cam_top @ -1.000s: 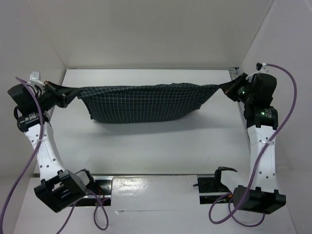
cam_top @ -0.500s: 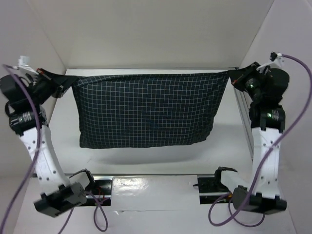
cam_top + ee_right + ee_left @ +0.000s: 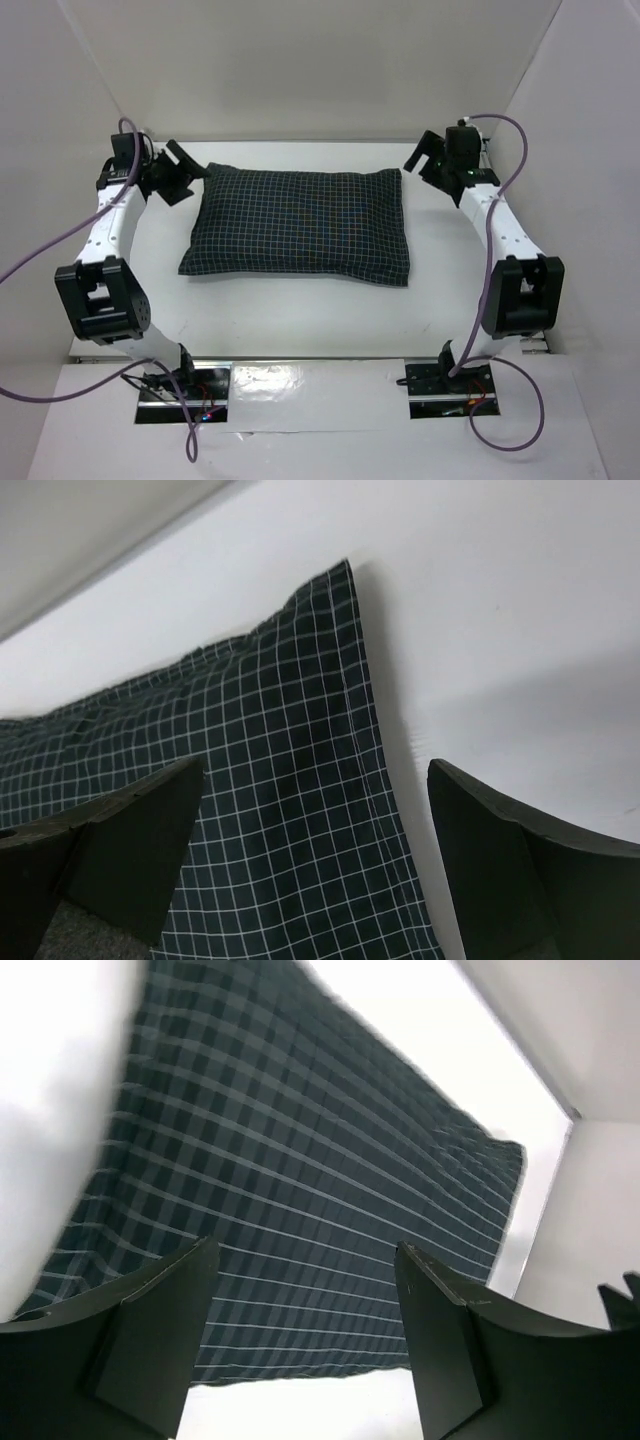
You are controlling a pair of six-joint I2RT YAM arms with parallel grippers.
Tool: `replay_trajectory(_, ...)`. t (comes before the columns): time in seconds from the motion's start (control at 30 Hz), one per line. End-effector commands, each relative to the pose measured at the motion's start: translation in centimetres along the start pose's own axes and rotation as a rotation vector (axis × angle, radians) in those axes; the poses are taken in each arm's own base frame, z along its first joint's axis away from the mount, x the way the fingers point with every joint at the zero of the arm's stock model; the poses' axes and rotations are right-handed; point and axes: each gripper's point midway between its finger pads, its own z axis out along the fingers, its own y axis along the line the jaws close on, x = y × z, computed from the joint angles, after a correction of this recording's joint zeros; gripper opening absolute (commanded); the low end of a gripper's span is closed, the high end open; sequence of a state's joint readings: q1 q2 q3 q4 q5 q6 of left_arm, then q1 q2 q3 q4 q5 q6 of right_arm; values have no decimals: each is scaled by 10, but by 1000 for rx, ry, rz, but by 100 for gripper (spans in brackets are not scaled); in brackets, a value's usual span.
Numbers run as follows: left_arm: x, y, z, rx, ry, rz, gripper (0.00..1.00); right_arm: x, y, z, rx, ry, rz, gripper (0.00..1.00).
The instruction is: Put the pillow into the pillowcase
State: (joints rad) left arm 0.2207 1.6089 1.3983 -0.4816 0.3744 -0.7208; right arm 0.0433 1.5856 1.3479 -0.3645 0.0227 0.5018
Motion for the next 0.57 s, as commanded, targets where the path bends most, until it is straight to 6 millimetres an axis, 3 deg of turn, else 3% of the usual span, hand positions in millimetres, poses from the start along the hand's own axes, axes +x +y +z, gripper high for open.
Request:
replay_trajectory(0.0,-8,-50,-40,107,-101,180,84,-27,11,-31,2,-125,-41,100)
replay_trajectory(0.1,25,-57,-46,131,-43,237,82,-3,-5,-35,88,-80,-64,100)
replay_trajectory(0.13,42,-49,-45,113,0,242,82,2,-14,-39,146,-90,-63,100)
replay_trajectory(0.3,75,-42,-65,91,12,326,90,17,-44,-51,328,-91,-93,100)
replay_trajectory(0.4,79,-53,-79,142,-20,354,90,20,-50,-58,345,-85,-97,100)
replay_trajectory(0.53,81,-67,-94,172,-30,398,90,8,-47,-73,324,-113,-106,98)
